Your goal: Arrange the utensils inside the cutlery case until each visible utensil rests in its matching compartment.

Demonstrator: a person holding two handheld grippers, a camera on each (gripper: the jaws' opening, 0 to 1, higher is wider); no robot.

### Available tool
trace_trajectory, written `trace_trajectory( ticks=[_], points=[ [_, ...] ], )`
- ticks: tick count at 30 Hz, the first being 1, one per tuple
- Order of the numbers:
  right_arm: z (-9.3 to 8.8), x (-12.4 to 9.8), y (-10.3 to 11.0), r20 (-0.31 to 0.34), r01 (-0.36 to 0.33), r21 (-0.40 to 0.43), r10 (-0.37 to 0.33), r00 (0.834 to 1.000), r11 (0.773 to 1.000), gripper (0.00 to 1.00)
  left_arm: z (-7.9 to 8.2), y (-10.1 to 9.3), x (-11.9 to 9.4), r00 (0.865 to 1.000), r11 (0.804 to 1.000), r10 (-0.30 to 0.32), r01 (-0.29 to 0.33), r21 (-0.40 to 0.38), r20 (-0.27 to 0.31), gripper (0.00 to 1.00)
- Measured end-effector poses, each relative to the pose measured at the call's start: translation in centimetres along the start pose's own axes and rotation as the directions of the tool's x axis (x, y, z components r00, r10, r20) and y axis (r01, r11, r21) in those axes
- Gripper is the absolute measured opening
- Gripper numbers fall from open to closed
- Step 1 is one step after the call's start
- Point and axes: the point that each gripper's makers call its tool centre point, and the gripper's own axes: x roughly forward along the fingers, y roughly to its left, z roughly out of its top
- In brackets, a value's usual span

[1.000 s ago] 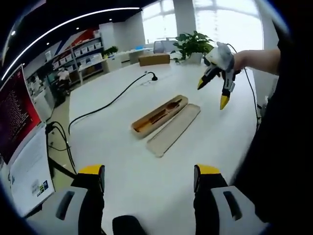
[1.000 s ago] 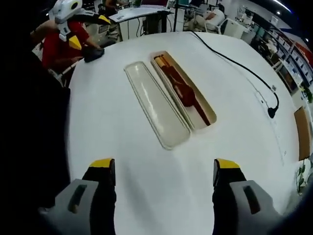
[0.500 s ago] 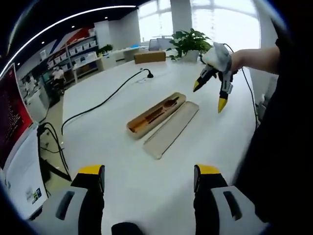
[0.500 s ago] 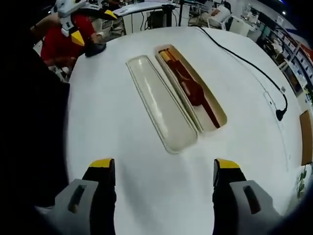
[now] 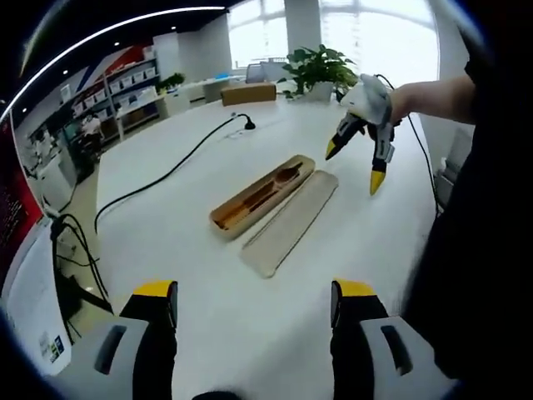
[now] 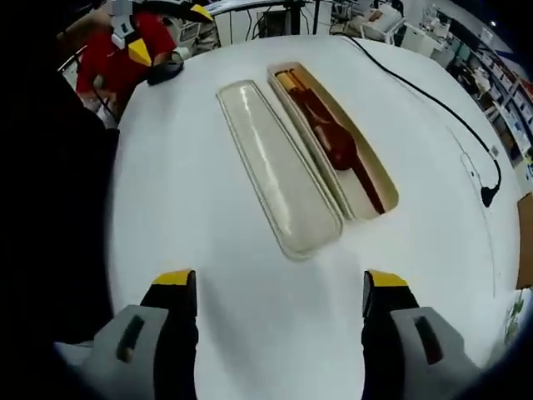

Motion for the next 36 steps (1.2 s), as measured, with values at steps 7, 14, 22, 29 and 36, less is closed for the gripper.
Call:
trace_trajectory(
  ticks=[7, 14, 22, 29, 36],
  points=[
    [0.1, 0.7, -0.2, -0.024, 0.02, -0.066, -0.022, 0.999, 0.998, 0.82, -0.4, -0.8, 1.6, 0.999, 0.999, -0.033, 0.033, -0.001, -0.012, 0.78],
    [0.4, 0.9, -0.5, -0.015, 0.007, -0.072, -0.008, 1.0, 0.997, 0.8, 0.2, -1.3, 2.7, 0.998, 0.998, -0.06, 0.06, 0.0, -0.011, 0.78],
    [1.1, 1.4, -1.3, 0.006, 0.033, -0.092, -0.032, 0.999, 0.995, 0.81, 1.1, -1.8, 6.1, 0.994, 0.994, -0.105, 0.105, 0.015, 0.032, 0.77],
    [1.8, 1.7, -0.9, 0.018, 0.007, -0.089, -0.005, 1.0, 0.996, 0.75, 1.0, -2.7, 8.8, 0.985, 0.984, -0.169, 0.169, 0.054, 0.013, 0.77],
    [2.6, 2.2, -0.7, 0.04, -0.01, -0.098, 0.014, 0.999, 0.995, 0.72, 0.4, -2.9, 10.2, 0.979, 0.977, -0.203, 0.203, 0.067, -0.011, 0.75]
  ],
)
